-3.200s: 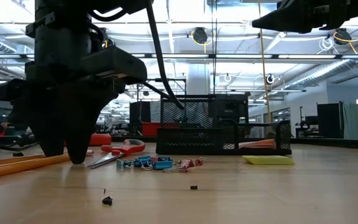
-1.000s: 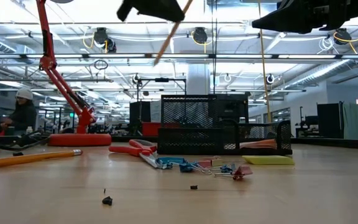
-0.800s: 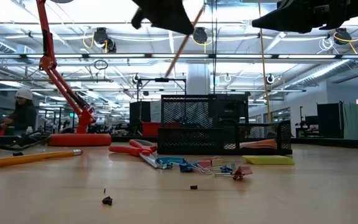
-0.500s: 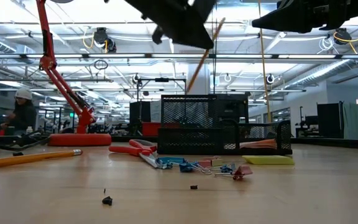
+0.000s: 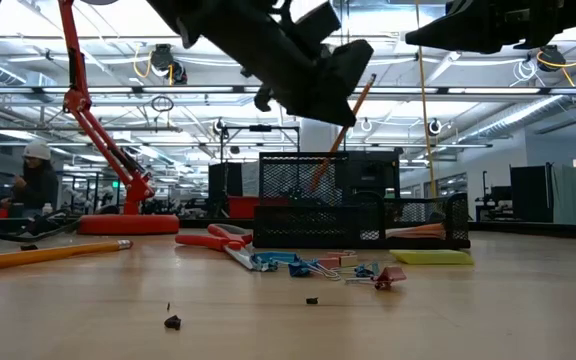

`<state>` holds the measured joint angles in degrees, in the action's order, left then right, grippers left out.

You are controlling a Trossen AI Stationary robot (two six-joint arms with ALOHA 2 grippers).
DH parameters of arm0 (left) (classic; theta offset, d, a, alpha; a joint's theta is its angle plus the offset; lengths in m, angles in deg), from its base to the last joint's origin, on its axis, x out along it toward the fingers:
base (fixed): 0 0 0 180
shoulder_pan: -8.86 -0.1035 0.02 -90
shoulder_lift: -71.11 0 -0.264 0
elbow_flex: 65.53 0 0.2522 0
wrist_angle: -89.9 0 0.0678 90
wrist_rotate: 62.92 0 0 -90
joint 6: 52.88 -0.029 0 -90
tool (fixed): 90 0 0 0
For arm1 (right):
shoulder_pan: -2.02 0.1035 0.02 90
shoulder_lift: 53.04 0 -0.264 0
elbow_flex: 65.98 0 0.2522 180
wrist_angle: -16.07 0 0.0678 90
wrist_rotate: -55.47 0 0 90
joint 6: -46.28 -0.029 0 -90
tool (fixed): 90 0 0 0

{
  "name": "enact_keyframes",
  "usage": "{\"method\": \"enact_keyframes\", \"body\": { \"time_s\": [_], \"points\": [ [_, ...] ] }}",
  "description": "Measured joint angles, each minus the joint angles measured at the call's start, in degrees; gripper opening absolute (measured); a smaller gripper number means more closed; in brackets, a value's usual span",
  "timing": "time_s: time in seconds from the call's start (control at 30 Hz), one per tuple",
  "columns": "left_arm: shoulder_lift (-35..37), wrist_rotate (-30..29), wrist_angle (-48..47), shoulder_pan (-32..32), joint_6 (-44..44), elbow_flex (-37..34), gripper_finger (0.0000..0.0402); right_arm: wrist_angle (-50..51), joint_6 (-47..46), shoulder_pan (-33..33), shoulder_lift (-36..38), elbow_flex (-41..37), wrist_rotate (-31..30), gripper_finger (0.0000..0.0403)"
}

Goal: Pick and place office supplies into organizer
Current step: Put the orange pencil into the black desk organizer

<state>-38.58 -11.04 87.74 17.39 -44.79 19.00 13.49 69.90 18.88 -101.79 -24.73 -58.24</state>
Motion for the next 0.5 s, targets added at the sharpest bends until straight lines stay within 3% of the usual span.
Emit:
{"method": "enact_keyframes", "body": {
  "time_s": [0.2,0.5],
  "points": [
    [0.13,-5.05,-3.48,1.39,2.38,0.00,0.0035,-0.01,-0.30,-0.01,0.00,0.00,0.00,0.0004],
    [0.13,-5.09,-5.52,1.40,5.23,-1.29,0.0035,-0.02,-0.39,-0.01,0.00,0.00,0.00,0.0004]
  ]
}}
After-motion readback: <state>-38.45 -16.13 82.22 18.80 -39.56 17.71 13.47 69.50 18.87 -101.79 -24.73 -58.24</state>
